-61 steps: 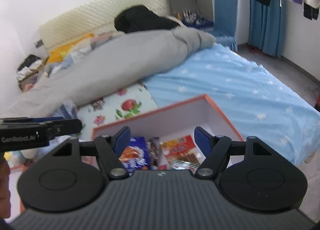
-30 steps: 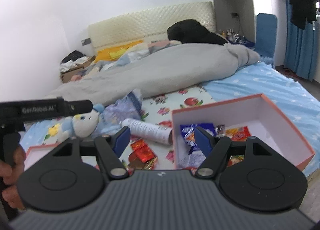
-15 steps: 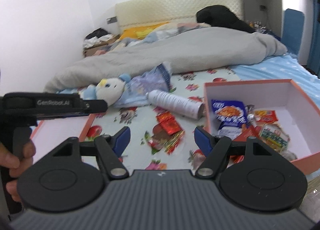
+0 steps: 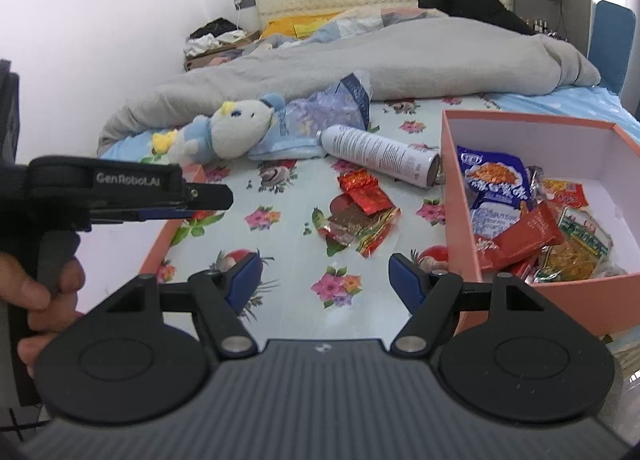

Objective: Organize snacks
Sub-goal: 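Close the left tool on the red candy while the right grasps the dried-meat bag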

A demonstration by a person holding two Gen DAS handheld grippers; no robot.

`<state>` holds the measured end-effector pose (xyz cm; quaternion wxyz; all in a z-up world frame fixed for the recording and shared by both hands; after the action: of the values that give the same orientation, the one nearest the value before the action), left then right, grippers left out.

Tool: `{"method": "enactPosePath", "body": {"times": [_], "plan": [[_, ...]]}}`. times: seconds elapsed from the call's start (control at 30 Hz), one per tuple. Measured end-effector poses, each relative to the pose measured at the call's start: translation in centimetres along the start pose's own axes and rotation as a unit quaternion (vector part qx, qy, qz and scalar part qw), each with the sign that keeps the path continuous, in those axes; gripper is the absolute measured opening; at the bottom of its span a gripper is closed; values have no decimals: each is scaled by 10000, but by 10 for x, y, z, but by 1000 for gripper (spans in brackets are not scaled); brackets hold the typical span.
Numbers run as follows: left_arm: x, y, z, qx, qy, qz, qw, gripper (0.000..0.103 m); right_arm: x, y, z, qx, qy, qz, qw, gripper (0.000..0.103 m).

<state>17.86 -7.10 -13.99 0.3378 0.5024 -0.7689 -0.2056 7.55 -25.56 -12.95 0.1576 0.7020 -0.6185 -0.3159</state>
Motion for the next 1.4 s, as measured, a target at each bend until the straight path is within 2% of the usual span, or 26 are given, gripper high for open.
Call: {"method": "enactPosePath", "body": {"times": [0.3, 0.77, 0.93, 0.97, 1.03, 1.3, 1.4], "plan": [[-24, -68, -11, -306, -25, 189, 9993, 62, 5, -50, -2, -212, 114, 41, 9997, 72], [-32, -171, -35, -949, -488, 435, 9933, 69, 16, -130, -14, -510, 245, 26, 9984, 72], [-34, -202, -46, -1108, -589, 635, 9901, 77, 18, -154, -18, -526, 484, 181, 9973, 73], [-35, -208, -50, -1130, -591, 696, 9894, 78, 19, -158, -19, -535, 513, 181, 9971, 74], [-37, -221, -56, -1175, -561, 770, 9885, 79, 21, -168, -21, -564, 517, 190, 9969, 86], [-34, -264, -79, -1525, -899, 1075, 9783, 79, 25, -205, -26, -701, 583, 272, 9955, 86], [-34, -277, -87, -1660, -954, 1221, 9739, 79, 26, -213, -29, -588, 587, 404, 9957, 89]]}}
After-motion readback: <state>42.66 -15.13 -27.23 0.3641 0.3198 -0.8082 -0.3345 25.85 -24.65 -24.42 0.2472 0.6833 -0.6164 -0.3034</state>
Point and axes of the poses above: each gripper's, at about its wrist camera, not at the fingertips, and y roughly against the way its jaws point, x to its right, z to its underside, the point moved 5 cm from there along -y, roughly the way its jaws point, and after that the axes turned 4 degrees about -y, right-handed, at the moved point
